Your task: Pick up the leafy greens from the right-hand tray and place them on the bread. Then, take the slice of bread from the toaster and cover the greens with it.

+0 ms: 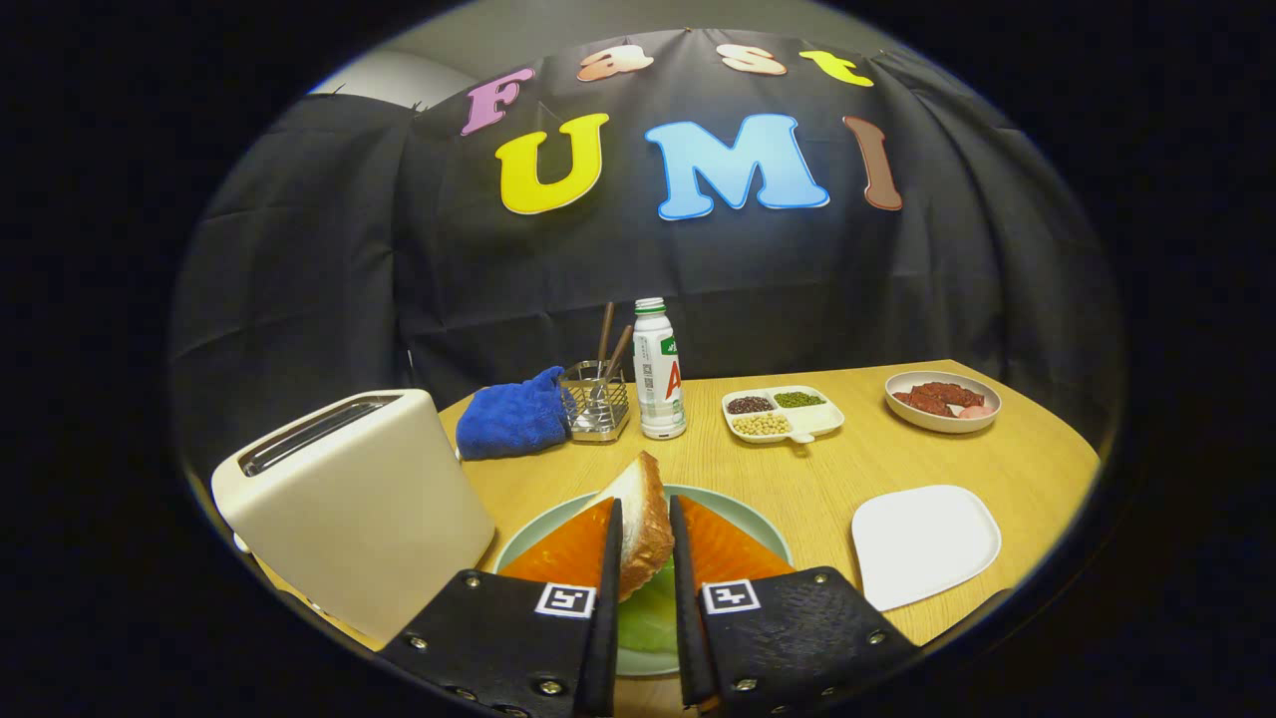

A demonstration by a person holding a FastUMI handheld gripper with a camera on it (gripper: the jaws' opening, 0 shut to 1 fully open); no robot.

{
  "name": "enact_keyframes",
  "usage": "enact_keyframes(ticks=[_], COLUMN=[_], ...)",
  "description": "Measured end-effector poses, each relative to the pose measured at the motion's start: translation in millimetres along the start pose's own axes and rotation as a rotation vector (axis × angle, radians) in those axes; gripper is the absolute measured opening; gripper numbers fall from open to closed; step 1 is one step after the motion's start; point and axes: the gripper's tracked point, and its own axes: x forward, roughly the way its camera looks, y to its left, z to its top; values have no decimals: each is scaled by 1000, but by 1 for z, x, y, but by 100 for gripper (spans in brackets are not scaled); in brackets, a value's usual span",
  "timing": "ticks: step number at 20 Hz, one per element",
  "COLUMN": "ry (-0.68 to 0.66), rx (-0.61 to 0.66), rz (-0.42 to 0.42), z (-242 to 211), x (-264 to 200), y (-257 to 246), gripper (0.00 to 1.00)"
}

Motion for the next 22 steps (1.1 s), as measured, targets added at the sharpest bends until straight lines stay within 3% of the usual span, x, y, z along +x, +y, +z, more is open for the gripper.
enact_keyframes(ticks=[9, 13, 17, 22], ry=[-2, -33, -45, -115], rx=[-11, -12, -34, -66], rz=[-38, -52, -31, -86], z=[-4, 3, 8, 22], x=[2, -1, -10, -27], y=[-18, -26, -33, -66], gripper=[34, 46, 46, 46])
